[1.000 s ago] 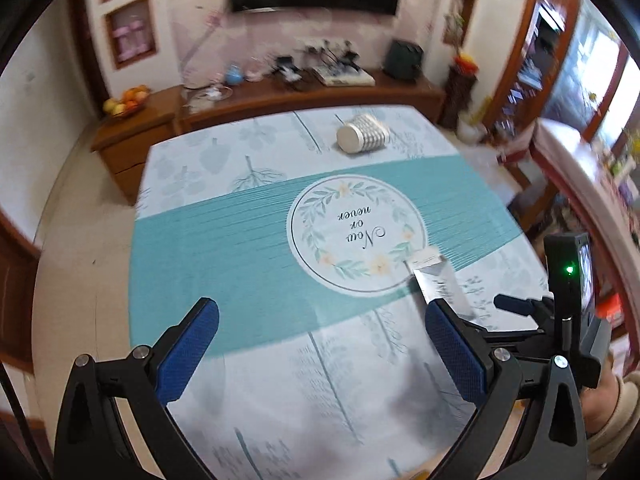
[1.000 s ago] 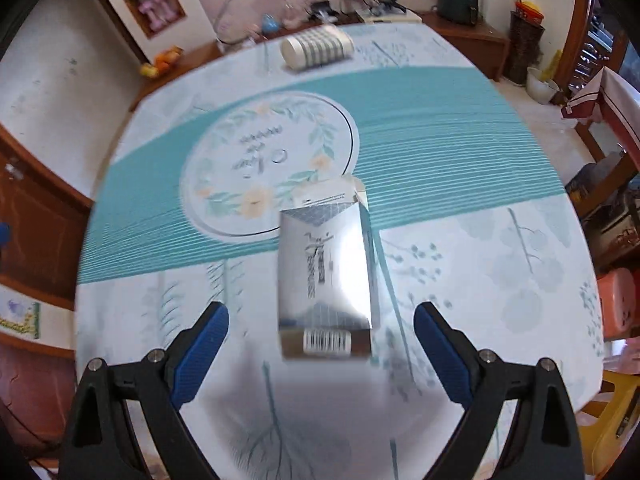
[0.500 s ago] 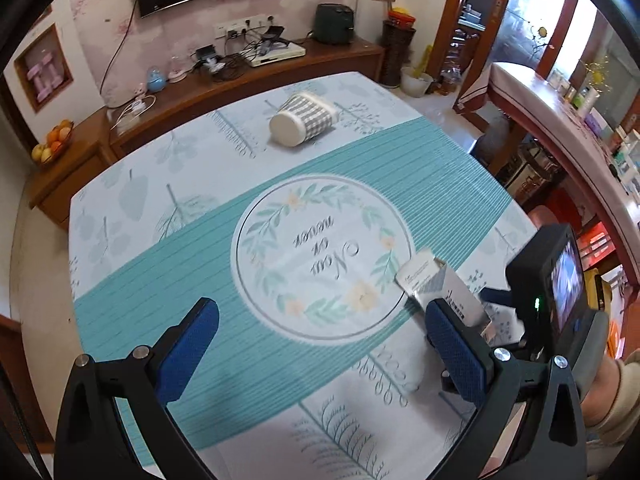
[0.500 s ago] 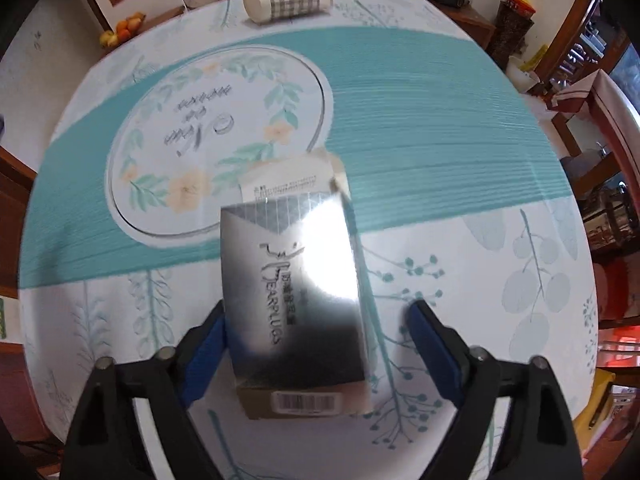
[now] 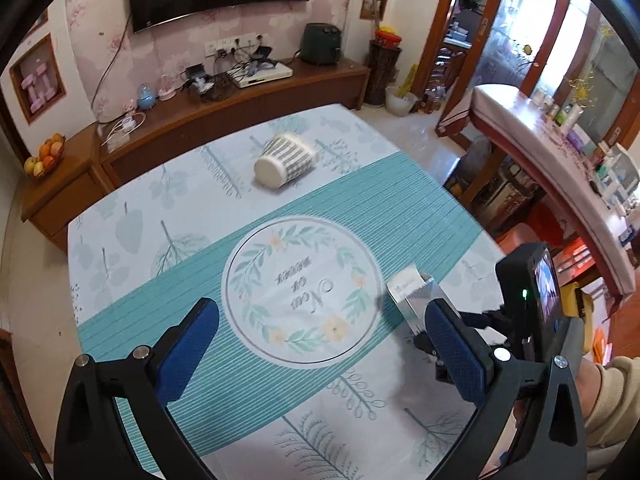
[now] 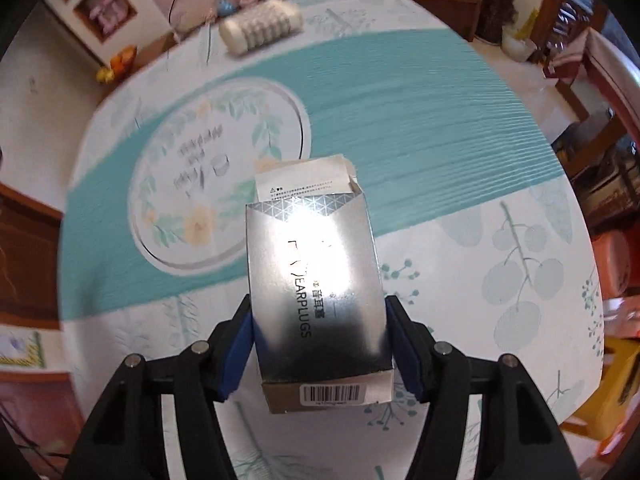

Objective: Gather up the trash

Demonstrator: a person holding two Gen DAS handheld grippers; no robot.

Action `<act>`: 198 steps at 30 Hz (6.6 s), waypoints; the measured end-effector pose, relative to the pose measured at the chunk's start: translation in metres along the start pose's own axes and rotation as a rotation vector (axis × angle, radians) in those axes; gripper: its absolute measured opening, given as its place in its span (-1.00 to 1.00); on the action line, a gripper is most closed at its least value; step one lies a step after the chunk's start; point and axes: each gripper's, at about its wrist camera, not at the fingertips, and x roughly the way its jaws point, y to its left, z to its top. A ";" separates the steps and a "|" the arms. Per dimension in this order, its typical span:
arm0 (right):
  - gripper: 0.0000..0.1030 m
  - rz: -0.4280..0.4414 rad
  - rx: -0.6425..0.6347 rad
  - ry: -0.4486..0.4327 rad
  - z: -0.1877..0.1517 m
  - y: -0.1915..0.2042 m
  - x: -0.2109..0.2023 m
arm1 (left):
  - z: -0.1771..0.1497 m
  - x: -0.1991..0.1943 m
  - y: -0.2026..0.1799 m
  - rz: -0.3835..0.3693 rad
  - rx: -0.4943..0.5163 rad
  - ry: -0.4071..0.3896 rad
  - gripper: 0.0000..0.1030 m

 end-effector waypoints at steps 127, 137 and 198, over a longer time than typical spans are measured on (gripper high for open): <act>0.21 0.272 0.011 0.302 -0.336 -0.147 0.082 | -0.393 0.101 -0.212 0.131 -0.396 0.190 0.32; 0.22 0.227 0.133 0.332 -0.359 -0.166 0.207 | -0.450 0.245 -0.173 0.145 -0.385 0.267 0.33; 0.55 0.153 -0.167 -0.040 -0.289 -0.095 -0.117 | -0.331 -0.081 -0.214 0.321 -0.494 0.018 0.84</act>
